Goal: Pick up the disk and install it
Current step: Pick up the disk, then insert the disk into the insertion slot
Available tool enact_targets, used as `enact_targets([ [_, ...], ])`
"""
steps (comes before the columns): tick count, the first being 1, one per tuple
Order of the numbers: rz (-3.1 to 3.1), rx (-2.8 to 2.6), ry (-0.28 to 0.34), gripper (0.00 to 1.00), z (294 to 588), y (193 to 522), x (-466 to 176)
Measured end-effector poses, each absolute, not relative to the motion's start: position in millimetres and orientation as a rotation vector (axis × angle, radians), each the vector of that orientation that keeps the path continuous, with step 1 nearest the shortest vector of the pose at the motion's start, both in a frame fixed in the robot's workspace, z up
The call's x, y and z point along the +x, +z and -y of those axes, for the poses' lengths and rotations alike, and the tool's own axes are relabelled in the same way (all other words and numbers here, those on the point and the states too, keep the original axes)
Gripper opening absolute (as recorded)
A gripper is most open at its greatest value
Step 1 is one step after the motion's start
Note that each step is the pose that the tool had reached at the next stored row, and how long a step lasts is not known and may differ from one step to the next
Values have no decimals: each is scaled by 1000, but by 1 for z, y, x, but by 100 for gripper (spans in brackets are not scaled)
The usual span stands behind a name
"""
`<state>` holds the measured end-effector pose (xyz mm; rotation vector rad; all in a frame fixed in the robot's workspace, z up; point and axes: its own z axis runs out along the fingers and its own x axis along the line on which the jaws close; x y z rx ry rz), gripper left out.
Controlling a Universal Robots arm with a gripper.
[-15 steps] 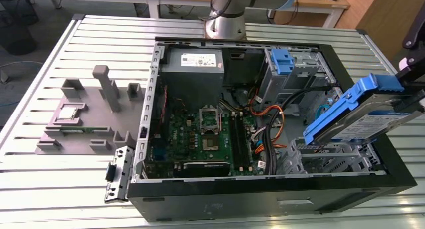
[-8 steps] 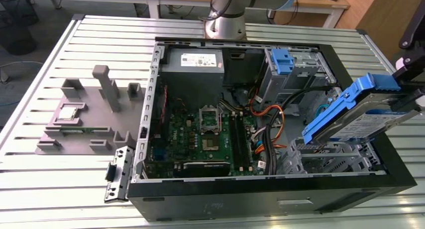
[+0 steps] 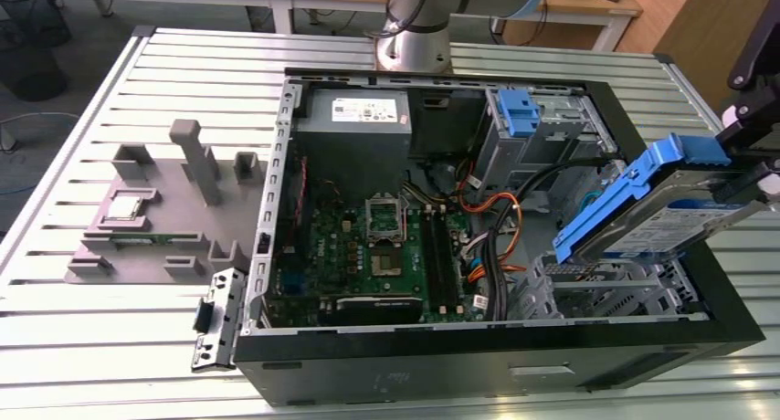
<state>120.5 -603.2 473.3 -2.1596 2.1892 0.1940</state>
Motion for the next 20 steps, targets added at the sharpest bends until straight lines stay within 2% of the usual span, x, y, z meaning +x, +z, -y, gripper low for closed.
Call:
enact_targets([
  [20,-2193,-2162,188,35,600,462,121],
])
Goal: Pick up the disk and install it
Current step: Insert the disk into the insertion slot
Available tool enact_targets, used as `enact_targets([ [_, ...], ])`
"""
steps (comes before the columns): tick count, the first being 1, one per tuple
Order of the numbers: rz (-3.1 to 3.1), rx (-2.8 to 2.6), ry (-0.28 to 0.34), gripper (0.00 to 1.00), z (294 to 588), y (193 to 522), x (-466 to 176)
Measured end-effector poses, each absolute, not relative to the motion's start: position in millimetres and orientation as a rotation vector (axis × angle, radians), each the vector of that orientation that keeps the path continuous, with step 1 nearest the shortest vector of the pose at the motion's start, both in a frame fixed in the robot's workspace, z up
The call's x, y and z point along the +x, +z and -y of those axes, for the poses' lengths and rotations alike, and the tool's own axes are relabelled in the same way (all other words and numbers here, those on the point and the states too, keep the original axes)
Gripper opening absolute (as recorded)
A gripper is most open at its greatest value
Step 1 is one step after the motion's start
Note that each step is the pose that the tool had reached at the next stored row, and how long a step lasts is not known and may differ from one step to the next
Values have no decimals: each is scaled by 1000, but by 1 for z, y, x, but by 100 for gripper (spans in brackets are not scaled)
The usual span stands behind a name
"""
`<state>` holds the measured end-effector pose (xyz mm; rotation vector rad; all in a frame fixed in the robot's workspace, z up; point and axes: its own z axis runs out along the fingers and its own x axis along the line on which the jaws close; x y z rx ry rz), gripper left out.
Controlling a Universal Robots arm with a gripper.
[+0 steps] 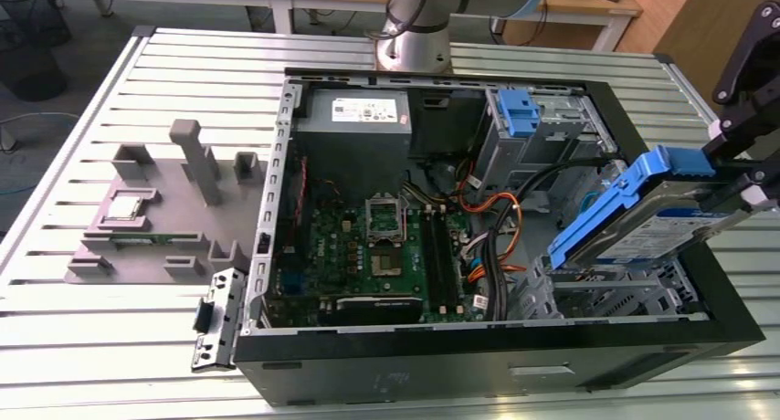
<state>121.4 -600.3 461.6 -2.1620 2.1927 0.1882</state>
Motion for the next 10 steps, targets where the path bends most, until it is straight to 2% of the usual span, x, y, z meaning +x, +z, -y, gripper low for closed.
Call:
enact_targets([
  [10,-2193,-2162,188,35,600,457,123],
])
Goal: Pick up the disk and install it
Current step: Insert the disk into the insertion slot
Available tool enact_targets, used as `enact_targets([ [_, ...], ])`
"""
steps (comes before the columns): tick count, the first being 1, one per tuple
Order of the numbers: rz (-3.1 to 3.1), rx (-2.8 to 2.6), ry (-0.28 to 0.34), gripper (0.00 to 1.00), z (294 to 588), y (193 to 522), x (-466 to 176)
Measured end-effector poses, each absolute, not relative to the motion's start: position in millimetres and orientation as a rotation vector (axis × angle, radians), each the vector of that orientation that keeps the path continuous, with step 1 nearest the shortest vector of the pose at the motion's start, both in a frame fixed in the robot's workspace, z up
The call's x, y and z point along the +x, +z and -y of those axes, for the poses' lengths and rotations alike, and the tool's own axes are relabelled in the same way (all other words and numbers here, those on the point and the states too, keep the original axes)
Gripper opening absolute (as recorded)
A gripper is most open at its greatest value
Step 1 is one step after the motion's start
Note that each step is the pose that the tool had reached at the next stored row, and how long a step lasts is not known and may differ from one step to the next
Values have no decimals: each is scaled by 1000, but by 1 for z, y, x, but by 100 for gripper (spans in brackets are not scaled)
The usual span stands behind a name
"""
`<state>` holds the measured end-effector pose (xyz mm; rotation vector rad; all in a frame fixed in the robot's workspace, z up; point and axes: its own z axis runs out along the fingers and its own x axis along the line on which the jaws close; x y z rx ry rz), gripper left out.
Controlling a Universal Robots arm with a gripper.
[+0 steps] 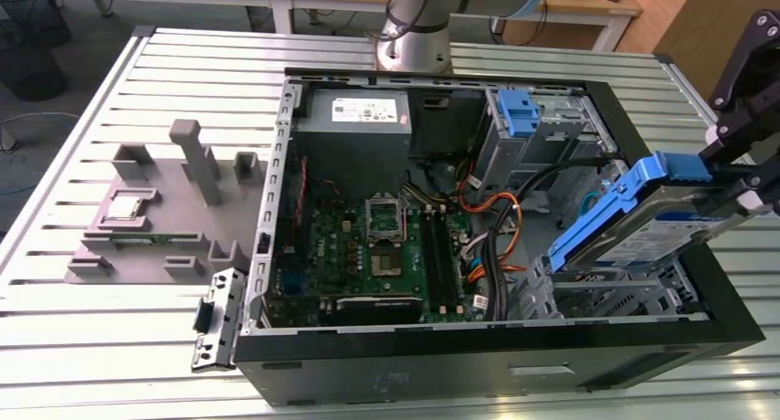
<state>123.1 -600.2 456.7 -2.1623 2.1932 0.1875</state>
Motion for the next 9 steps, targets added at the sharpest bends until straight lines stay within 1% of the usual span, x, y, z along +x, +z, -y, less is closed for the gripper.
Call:
enact_targets([
  [9,-2193,-2162,187,35,600,452,123],
])
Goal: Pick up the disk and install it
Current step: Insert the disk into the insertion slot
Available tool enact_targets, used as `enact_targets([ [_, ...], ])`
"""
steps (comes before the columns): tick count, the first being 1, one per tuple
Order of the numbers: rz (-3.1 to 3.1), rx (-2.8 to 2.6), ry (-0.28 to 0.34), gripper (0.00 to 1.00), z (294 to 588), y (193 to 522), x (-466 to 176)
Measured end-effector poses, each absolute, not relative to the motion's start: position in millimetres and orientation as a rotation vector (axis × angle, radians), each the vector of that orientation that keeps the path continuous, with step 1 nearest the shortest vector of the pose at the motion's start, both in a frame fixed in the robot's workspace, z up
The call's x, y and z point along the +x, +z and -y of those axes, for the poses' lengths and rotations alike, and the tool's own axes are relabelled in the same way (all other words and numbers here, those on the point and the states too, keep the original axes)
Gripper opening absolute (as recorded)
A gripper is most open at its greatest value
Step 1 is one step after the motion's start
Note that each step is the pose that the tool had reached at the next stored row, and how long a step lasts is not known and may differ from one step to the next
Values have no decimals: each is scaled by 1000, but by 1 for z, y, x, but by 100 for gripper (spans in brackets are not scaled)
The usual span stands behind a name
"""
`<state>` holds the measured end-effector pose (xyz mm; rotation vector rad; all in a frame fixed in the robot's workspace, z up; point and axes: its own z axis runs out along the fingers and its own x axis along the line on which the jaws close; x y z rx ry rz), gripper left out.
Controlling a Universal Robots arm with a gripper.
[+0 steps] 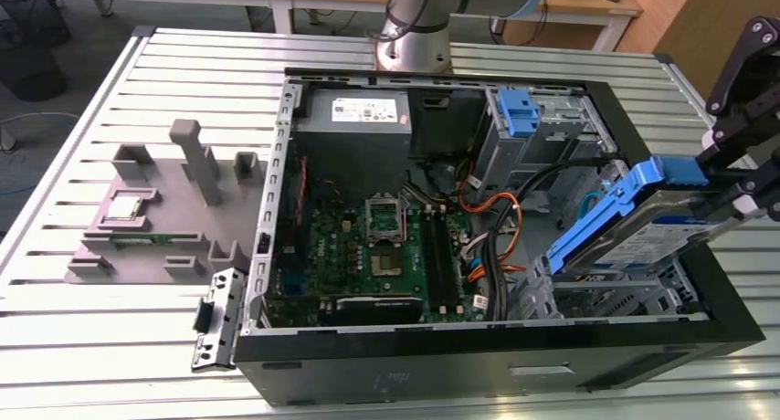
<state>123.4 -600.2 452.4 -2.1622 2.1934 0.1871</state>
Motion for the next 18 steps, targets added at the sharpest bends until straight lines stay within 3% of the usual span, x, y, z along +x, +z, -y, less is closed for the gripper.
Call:
enact_targets([
  [18,-2193,-2162,187,35,601,448,124],
])
